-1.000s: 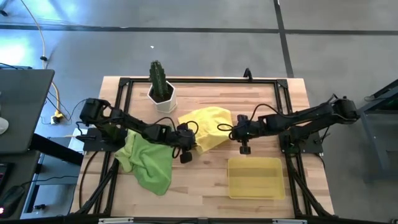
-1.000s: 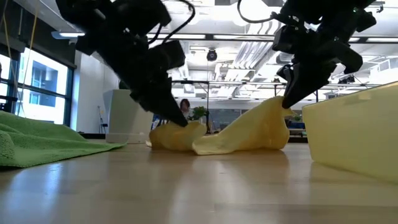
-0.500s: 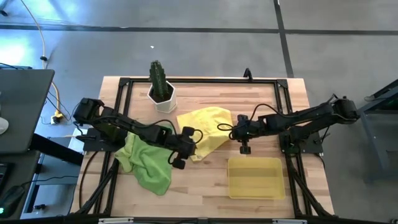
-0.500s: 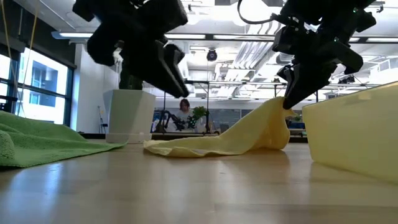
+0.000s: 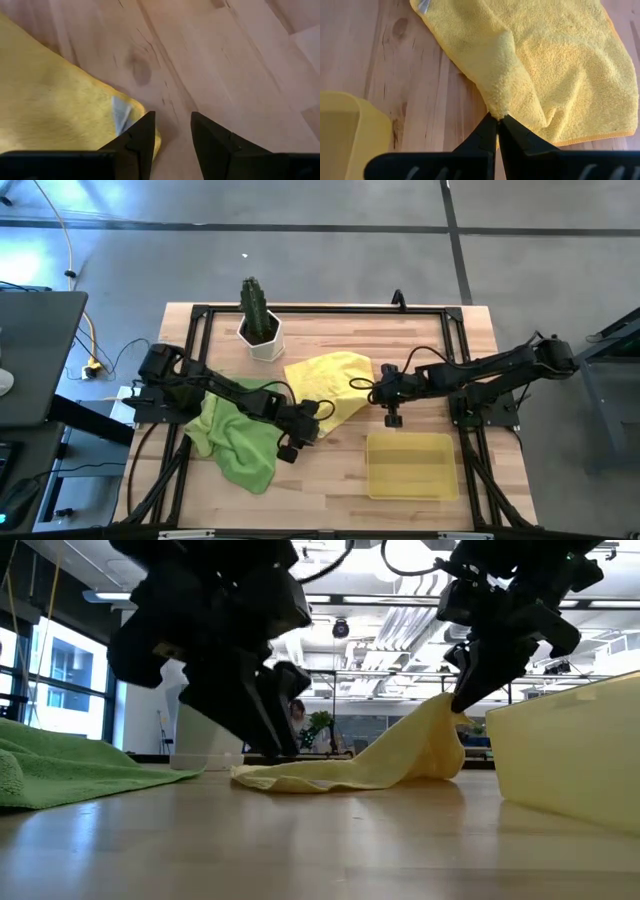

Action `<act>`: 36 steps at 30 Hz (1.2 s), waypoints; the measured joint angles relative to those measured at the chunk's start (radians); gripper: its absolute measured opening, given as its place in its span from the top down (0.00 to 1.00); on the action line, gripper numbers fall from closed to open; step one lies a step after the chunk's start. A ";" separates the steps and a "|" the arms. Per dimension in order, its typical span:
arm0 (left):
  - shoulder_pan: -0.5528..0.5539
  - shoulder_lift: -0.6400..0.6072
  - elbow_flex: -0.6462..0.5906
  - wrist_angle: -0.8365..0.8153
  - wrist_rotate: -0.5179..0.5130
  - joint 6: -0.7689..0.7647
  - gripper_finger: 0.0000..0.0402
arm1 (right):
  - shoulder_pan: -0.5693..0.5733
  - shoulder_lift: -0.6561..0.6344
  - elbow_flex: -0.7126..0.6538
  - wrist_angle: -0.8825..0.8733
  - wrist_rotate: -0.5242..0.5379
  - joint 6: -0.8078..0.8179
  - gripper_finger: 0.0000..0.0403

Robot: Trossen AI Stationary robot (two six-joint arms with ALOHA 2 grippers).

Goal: Roll microfiber towels into tight, uniform cylinder then place into a basket
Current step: Fold the yellow towel

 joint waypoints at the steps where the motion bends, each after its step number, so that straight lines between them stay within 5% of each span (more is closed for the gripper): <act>1: 0.001 0.009 0.000 0.006 0.006 -0.006 0.72 | 0.000 0.000 0.000 0.002 0.000 0.000 1.00; 7: 0.005 0.027 0.000 0.027 0.002 -0.028 0.72 | 0.000 0.000 0.000 0.005 0.000 0.000 1.00; 13: 0.003 0.027 0.000 0.027 -0.162 -0.027 0.72 | 0.000 0.000 0.000 0.005 0.000 0.000 1.00; 36: -0.034 0.068 0.001 0.020 -0.171 -0.031 0.76 | 0.000 0.000 0.000 0.004 0.005 -0.001 1.00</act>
